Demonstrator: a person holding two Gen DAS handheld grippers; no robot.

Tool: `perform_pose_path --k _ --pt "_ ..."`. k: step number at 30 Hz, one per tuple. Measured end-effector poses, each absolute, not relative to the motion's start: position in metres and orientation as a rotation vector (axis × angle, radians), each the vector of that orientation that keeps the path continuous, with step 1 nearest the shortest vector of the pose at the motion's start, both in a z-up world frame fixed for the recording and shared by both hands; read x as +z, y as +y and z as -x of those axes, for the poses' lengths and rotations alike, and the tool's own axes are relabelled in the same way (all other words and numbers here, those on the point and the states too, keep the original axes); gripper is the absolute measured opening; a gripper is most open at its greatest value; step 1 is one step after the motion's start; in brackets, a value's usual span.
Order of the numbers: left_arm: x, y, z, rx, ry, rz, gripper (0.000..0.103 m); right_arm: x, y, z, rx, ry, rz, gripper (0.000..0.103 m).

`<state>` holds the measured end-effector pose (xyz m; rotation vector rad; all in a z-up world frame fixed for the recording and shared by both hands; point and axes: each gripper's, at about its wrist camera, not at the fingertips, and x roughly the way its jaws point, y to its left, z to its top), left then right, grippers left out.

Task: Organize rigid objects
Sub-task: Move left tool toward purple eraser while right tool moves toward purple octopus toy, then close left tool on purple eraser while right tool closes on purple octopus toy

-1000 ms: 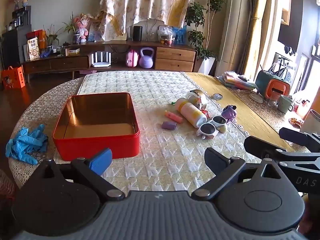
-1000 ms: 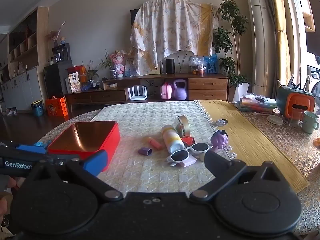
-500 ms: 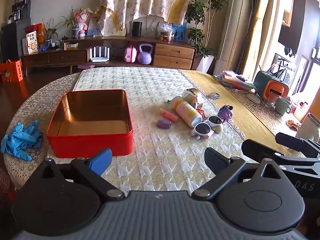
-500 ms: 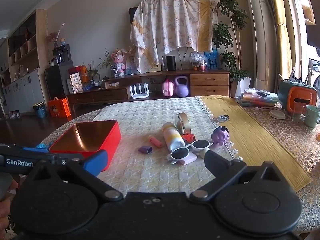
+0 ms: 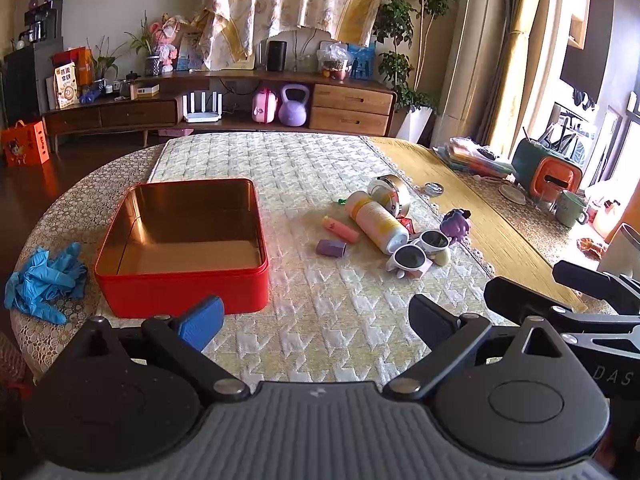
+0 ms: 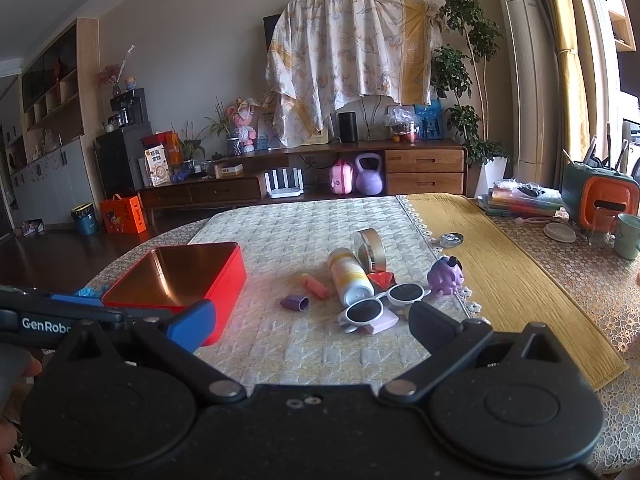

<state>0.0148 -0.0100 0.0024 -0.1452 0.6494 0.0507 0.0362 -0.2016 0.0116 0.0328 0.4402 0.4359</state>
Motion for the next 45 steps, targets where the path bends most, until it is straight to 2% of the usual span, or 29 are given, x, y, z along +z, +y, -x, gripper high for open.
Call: perform_pose_path --k 31,45 --pt "-0.009 -0.007 -0.046 0.035 0.693 0.172 0.099 0.010 -0.198 -0.051 0.423 0.450 -0.019 0.103" --pt "-0.018 -0.018 -0.096 -0.033 0.707 0.105 0.100 -0.002 -0.223 -0.109 0.377 0.515 -0.016 0.102"
